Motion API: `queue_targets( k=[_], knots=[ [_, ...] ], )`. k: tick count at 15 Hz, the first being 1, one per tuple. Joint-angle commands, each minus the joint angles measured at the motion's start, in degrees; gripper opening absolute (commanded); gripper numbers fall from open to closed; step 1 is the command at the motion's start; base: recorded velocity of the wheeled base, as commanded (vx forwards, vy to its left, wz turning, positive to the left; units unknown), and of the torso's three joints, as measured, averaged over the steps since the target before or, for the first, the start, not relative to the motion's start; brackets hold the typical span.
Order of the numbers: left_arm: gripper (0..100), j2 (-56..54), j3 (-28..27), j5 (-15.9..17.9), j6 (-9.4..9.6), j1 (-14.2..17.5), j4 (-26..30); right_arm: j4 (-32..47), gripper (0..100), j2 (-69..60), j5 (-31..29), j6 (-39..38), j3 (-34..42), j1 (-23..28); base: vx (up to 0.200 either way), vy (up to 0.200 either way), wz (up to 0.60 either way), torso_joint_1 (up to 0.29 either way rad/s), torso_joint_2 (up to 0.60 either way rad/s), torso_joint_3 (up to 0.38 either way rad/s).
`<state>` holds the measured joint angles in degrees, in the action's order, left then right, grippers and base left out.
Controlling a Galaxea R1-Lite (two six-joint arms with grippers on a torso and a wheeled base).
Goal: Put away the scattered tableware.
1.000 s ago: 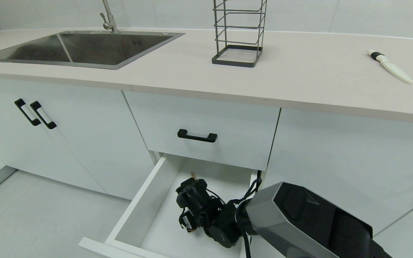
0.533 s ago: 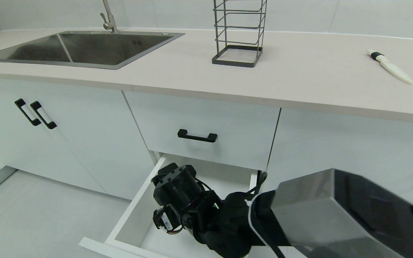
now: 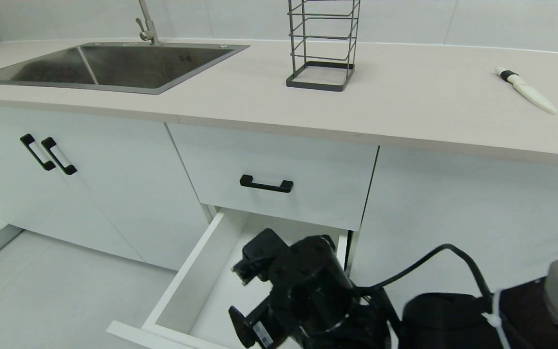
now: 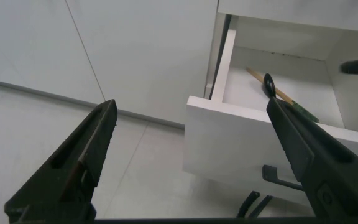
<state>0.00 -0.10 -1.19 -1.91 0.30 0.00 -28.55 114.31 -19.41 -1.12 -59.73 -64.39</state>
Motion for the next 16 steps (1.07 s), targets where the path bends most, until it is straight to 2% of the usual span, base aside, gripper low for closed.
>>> queue_targets(
  k=[1, 5, 6, 9, 14, 16],
  knots=[
    [100, 0.0, 0.01, -0.04, -0.02, 0.05, 0.0, -20.14, 100, -12.8, 6.22, 8.94, 24.67, 2.34, 0.0, 0.0, 0.0, 0.0, 0.0, 0.0],
    [100, 0.0, 0.01, -0.04, -0.02, 0.05, 0.0, -20.67, 100, -22.99, 9.04, 10.09, 31.08, 6.47, 0.0, 0.0, 0.0, 0.0, 0.0, 0.0],
    [100, 0.0, 0.01, -0.04, -0.02, 0.05, 0.0, -20.93, 100, -24.66, 12.38, 10.0, 32.49, 11.83, 0.0, 0.0, 0.0, 0.0, 0.0, 0.0],
    [100, 0.0, 0.01, -0.04, -0.02, 0.05, 0.0, -20.93, 100, -26.24, 16.24, 9.91, 35.56, 19.13, 0.0, 0.0, 0.0, 0.0, 0.0, 0.0],
    [100, 0.0, 0.01, -0.04, -0.02, 0.05, 0.0, -20.32, 100, -31.87, 17.91, 11.67, 39.08, 21.06, 0.0, 0.0, 0.0, 0.0, 0.0, 0.0],
    [100, 0.0, 0.01, -0.04, -0.02, 0.05, 0.0, -20.23, 100, -33.54, 19.23, 11.67, 39.08, 23.7, 0.0, 0.0, 0.0, 0.0, 0.0, 0.0]
  ],
)
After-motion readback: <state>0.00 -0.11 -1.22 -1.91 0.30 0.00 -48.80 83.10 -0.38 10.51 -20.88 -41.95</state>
